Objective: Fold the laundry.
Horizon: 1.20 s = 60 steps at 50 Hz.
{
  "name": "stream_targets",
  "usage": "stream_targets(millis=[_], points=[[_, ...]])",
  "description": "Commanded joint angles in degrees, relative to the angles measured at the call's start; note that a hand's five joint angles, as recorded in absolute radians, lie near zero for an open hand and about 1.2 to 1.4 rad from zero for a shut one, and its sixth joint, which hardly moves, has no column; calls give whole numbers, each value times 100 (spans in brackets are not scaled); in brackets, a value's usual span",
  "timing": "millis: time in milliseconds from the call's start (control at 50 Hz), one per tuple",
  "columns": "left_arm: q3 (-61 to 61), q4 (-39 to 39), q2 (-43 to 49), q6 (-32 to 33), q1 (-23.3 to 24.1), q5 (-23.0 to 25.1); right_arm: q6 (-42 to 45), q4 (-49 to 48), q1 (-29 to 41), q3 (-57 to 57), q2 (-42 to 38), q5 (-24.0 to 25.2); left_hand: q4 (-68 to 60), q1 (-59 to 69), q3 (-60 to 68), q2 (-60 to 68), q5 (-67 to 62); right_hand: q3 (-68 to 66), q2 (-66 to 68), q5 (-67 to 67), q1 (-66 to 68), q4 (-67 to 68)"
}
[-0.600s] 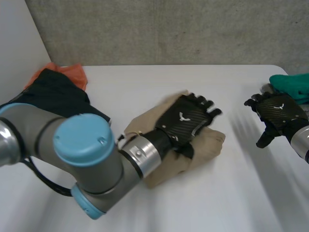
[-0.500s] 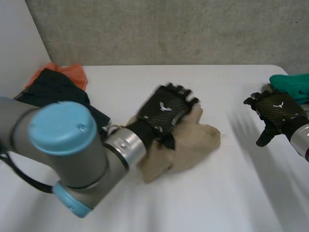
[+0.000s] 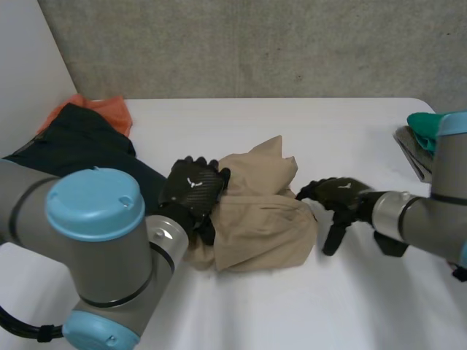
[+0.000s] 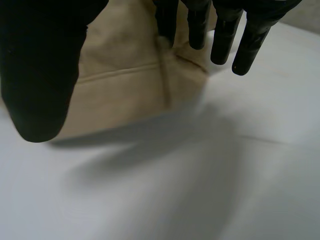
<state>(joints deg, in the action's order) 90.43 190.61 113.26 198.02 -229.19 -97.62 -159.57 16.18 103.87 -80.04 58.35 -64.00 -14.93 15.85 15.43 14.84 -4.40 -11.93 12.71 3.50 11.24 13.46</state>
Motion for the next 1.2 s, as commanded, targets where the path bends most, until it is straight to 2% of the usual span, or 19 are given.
stream_targets(millis=[20, 40, 60, 80, 140, 160, 280, 420, 520, 620, 720, 800, 880, 1020, 1080, 1120, 1160, 1180, 1200], points=[[-122, 46, 354, 26, -55, -91, -1277, -651, 528, 32, -272, 37, -2568, 2476, 2518, 2577, -2621, -401, 323, 244, 470, 248], [-131, 46, 354, 26, -46, -91, -1374, -730, 555, 50, -289, 28, -3089, 2997, 3039, 3099, -3142, -754, 676, 597, 822, 601], [-148, 46, 354, 26, -46, -91, -1514, -852, 607, 76, -324, 19, -3677, 3586, 3627, 3687, -3730, -2156, 2078, 1999, 2225, 2003], [-166, 46, 354, 26, -38, -91, -1542, -888, 634, 111, -333, 19, -4915, 4824, 4865, 4925, -4969, -3286, 3208, 3129, 3355, 3133], [-166, 46, 267, 26, -29, -100, -1647, -933, 660, 277, -316, -25, -6186, 6094, 6136, 6195, -6239, -6796, 6718, 6638, 6864, 6643], [-175, 38, 223, 26, -20, -108, -1647, -942, 660, 313, -290, -42, -6504, 6412, 6454, 6513, -6557, -6807, 6729, 6650, 6876, 6654], [-166, -33, -357, 44, -20, -91, -1428, -1047, 599, 401, 175, -323, -6507, 6415, 6457, 6516, -6560, -6807, 6729, 6650, 6876, 6654], [-359, -94, -1288, 70, -55, -64, -216, -1170, 590, 313, 1344, -561, -6507, 6415, 6457, 6516, -6560, -6807, 6729, 6650, 6876, 6654], [-754, -200, -1912, 377, -46, -38, 505, -1223, 581, 436, 2555, -903, -6507, 6415, 6457, 6516, -6560, -6807, 6729, 6650, 6876, 6654], [-1254, -165, -2492, 817, -47, -12, 524, -1258, 581, 805, 3331, -1062, -6507, 6415, 6457, 6516, -6560, -6807, 6729, 6650, 6876, 6654], [-1581, -244, -2537, 844, -2, 102, 532, -1065, 590, 1130, 3516, -1080, -6507, 6415, 6457, 6516, -6560, -6807, 6729, 6650, 6876, 6654], [-1581, -305, -2415, 835, 6, 243, 532, -661, 564, 1350, 3289, -1062, -6507, 6415, 6457, 6516, -6560, -6807, 6729, 6650, 6876, 6654], [-1616, -279, -1844, 844, -11, 278, 559, -423, 564, 1561, 2621, -1079, -6507, 6415, 6457, 6516, -6560, -6807, 6729, 6650, 6876, 6654], [-2265, -112, 0, 905, -169, 296, 576, -537, 555, 2070, 934, -1185, -5484, 5392, 5434, 5493, -5537, -6807, 6729, 6650, 6876, 6654], [-2871, 194, 1002, 1037, -432, 313, 541, -1106, 625, 2553, 3, -1500, -4962, 4870, 4912, 4971, -5015, -6807, 6729, 6650, 6876, 6654], [-3512, 677, 1662, 1247, -652, 357, 532, -1853, 643, 2809, -499, -1852, -4912, 4820, 4862, 4921, -4965, -6807, 6729, 6650, 6876, 6654], [-3934, 1072, 2005, 1406, -732, 357, 567, -2538, 643, 2871, -754, -2168, -3959, 3868, 3910, 3969, -4013, -6807, 6729, 6650, 6876, 6654], [-4241, 1492, 2198, 1493, -732, 357, 568, -3272, 643, 2862, -929, -2439, -1155, 1063, 1105, 1164, -1208, -3749, 3671, 3592, 3817, 3596], [-4357, 1705, 2244, 1520, -741, 357, 576, -3593, 643, 2862, -1009, -2538, 356, -447, -406, -346, 302, -837, 759, 680, 906, 684]])
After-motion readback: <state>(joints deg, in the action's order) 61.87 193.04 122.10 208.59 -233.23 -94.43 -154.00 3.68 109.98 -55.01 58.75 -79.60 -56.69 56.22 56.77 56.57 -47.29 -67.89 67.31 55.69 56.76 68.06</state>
